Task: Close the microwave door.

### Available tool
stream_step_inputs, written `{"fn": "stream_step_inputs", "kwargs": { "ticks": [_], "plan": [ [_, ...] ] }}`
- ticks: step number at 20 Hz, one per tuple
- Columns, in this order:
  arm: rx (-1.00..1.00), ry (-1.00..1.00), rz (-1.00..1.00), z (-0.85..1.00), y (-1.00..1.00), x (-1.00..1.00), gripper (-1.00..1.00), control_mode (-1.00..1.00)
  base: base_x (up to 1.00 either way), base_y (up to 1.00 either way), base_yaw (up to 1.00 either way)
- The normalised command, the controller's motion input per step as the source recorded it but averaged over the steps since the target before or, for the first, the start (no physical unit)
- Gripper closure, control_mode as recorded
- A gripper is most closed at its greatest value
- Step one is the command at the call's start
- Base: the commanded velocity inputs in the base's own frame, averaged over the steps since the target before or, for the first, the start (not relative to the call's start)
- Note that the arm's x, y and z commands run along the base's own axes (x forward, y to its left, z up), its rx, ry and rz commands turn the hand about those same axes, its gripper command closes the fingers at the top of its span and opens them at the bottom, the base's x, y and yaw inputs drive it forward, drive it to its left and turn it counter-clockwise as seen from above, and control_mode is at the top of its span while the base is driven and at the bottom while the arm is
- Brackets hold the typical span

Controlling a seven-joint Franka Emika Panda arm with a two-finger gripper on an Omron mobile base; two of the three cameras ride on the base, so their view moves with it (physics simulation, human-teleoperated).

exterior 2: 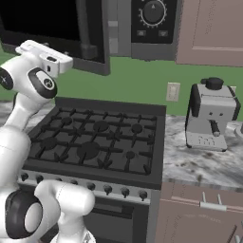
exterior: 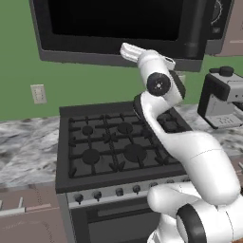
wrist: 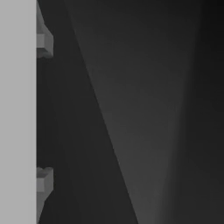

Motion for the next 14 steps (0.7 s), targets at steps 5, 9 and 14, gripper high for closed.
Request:
{"fn": "stream_step_inputs", "kwargs": {
  "ticks": [5, 9, 14],
  "plan": [
    [0.00, 0.05, 0.21, 0.00, -0.07, 0.69, -1.00, -1.00, 0.00, 0.00, 0.00],
    [0.00, 0.08, 0.15, 0.02, 0.00, 0.60, -1.00, -1.00, 0.00, 0.00, 0.00],
    [-0.02, 0.11, 0.10, 0.27, 0.00, 0.37, -1.00, -1.00, 0.00, 0.00, 0.00]
  ]
}}
